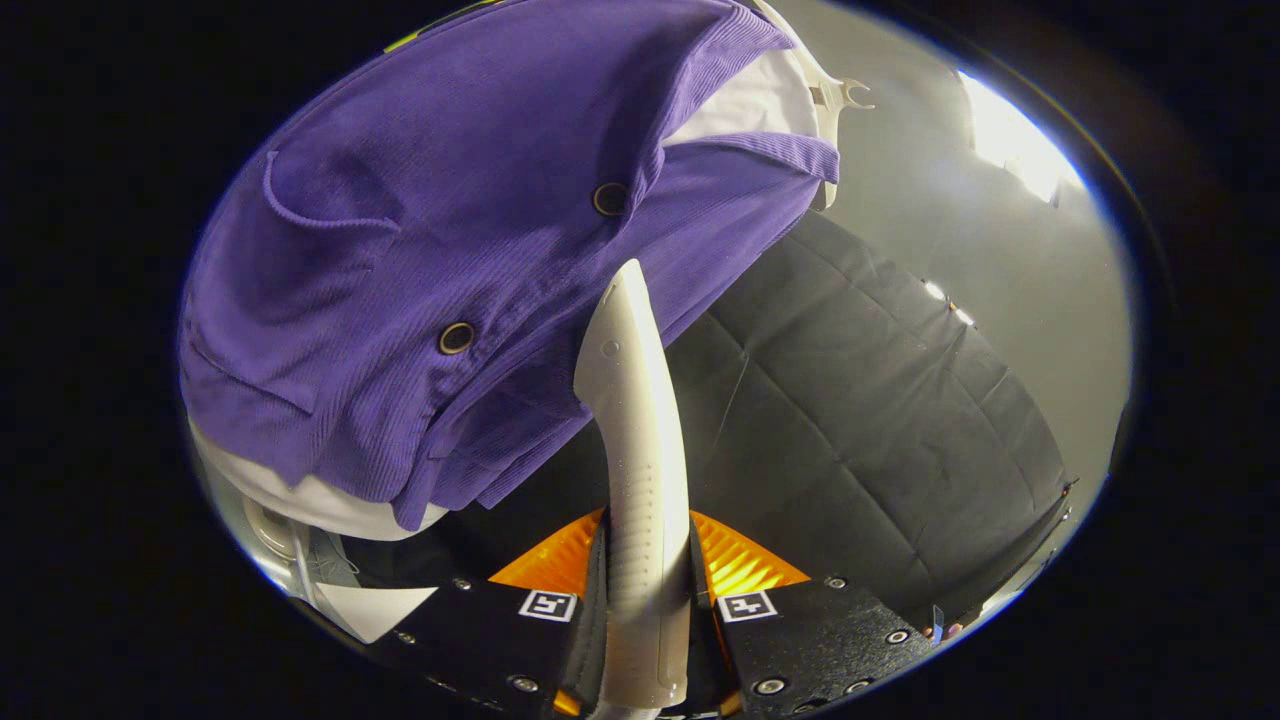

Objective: Iron the clothes twice with a garment steamer, once on the left side and once on the right side.

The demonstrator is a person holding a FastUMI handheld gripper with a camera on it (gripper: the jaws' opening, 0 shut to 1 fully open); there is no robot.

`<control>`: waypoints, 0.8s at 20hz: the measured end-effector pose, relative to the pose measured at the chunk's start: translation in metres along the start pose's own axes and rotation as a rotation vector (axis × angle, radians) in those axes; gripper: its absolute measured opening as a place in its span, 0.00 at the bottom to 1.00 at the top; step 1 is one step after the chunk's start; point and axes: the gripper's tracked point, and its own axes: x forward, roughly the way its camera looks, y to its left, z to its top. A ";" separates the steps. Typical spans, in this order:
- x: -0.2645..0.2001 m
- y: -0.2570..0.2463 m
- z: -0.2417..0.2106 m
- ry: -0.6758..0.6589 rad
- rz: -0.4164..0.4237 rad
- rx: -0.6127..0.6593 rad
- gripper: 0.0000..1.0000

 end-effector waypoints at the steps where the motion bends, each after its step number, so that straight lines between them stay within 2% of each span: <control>1: 0.000 0.000 -0.001 0.001 0.004 -0.008 0.37; 11: -0.001 0.001 -0.003 0.033 0.060 -0.006 0.37; 16: -0.005 0.006 -0.002 0.014 0.120 0.050 0.37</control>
